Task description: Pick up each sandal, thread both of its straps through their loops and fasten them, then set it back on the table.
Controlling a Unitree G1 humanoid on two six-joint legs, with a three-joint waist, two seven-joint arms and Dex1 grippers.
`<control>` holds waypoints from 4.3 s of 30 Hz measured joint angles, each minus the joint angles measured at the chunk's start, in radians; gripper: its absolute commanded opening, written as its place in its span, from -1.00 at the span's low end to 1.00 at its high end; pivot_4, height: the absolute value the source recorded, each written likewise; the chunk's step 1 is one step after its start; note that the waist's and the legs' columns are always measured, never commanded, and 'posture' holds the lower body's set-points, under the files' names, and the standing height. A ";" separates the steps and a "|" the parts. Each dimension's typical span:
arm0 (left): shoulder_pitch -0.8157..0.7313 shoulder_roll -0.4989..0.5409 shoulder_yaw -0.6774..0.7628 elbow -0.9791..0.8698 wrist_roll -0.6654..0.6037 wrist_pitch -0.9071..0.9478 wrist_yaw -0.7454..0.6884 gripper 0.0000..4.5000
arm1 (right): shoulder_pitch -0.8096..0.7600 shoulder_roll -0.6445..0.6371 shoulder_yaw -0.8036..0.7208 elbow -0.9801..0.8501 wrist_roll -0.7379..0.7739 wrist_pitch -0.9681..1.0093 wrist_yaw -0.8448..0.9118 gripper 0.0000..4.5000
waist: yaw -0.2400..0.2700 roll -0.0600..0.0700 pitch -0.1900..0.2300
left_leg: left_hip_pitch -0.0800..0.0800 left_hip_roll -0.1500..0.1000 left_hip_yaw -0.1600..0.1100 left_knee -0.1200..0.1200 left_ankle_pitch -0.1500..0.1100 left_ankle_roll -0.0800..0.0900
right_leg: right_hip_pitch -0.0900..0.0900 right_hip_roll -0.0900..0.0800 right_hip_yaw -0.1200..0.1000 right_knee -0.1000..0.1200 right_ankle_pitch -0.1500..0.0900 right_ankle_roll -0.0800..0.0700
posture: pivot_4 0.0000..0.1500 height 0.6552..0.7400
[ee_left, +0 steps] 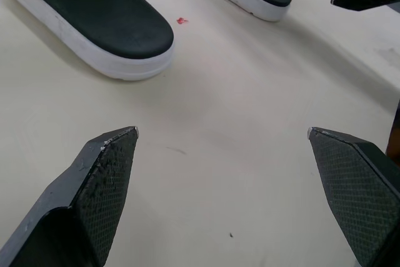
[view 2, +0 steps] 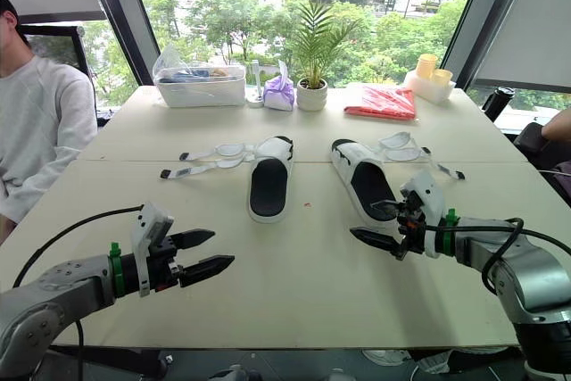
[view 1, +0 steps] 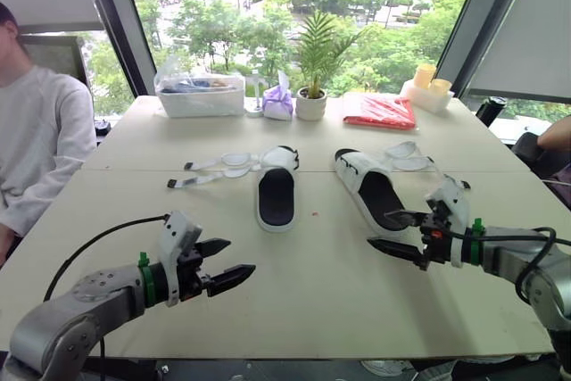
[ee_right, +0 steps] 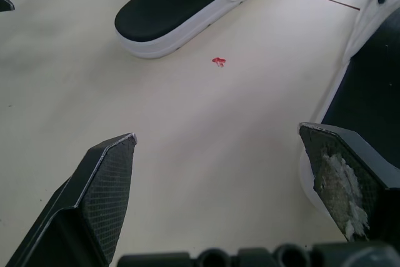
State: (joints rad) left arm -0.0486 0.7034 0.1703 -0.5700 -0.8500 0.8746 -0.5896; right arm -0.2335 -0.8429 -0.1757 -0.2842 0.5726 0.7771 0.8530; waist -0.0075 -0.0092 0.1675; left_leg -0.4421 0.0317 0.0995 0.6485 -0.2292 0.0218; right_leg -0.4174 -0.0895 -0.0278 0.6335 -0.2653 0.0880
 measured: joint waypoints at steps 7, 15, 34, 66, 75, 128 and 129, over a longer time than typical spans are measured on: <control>-0.019 -0.013 -0.008 0.018 0.033 -0.029 -0.007 1.00 | 0.002 0.018 0.001 -0.024 -0.001 -0.009 -0.032 0.99 | 0.001 0.000 0.000 | 0.000 0.000 0.000 0.000 0.000 0.000 | 0.000 0.000 0.000 0.000 0.000 0.000 | 1.00 1.00; -0.013 -0.013 -0.008 0.018 0.033 -0.026 -0.011 1.00 | -0.006 0.055 0.001 -0.024 -0.019 -0.043 -0.086 0.99 | 0.000 0.000 0.000 | 0.000 0.000 0.000 0.000 0.000 0.000 | 0.001 0.001 0.000 0.000 0.000 0.001 | 1.00 1.00; -0.114 0.000 -0.014 0.087 0.045 -0.032 -0.048 1.00 | -0.096 0.114 0.030 0.082 -0.234 -0.260 -0.233 0.99 | 0.004 0.000 0.000 | 0.000 0.000 0.000 0.003 0.000 0.000 | 0.001 0.002 -0.001 0.000 0.002 0.003 | 1.00 1.00; -0.288 -0.165 -0.120 0.154 0.138 -0.049 -0.015 1.00 | -0.902 0.357 0.734 1.431 -1.299 -0.886 -0.754 -0.27 | -0.013 -0.001 0.000 | 0.000 0.001 0.002 0.001 0.006 -0.010 | -0.002 0.003 0.002 0.003 0.004 0.009 | 1.00 1.00; -0.266 -0.164 -0.118 0.134 0.134 -0.047 0.002 1.00 | -0.894 0.331 0.748 1.455 -1.315 -0.958 -0.799 -0.99 | -0.010 -0.001 0.000 | -0.001 0.001 0.002 0.001 0.006 -0.010 | -0.002 0.002 0.002 0.003 0.004 0.009 | 1.00 1.00; -0.467 -0.194 -0.515 0.584 0.534 -0.430 -0.422 -0.98 | -0.234 -0.239 0.316 0.790 -0.694 -1.504 -0.434 1.00 | -0.012 0.001 0.001 | 0.016 0.002 0.003 0.000 0.004 -0.007 | 0.015 0.002 0.003 0.000 0.005 0.011 | 1.00 1.00; -0.472 -0.195 -0.526 0.595 0.551 -0.434 -0.432 -0.98 | -0.223 -0.202 0.282 0.724 -0.591 -1.355 -0.392 1.00 | -0.012 0.001 0.001 | 0.016 0.002 0.002 0.001 0.004 -0.006 | 0.015 0.002 0.003 0.001 0.005 0.011 | 1.00 1.00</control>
State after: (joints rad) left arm -0.5202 0.5084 -0.3557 0.0254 -0.2992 0.4404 -1.0216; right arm -0.4568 -1.0452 0.1063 0.4403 -0.0188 -0.5784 0.4606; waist -0.0191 -0.0082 0.1685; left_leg -0.4261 0.0340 0.1020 0.6494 -0.2255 0.0162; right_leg -0.4027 -0.0875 -0.0251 0.6342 -0.2604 0.0987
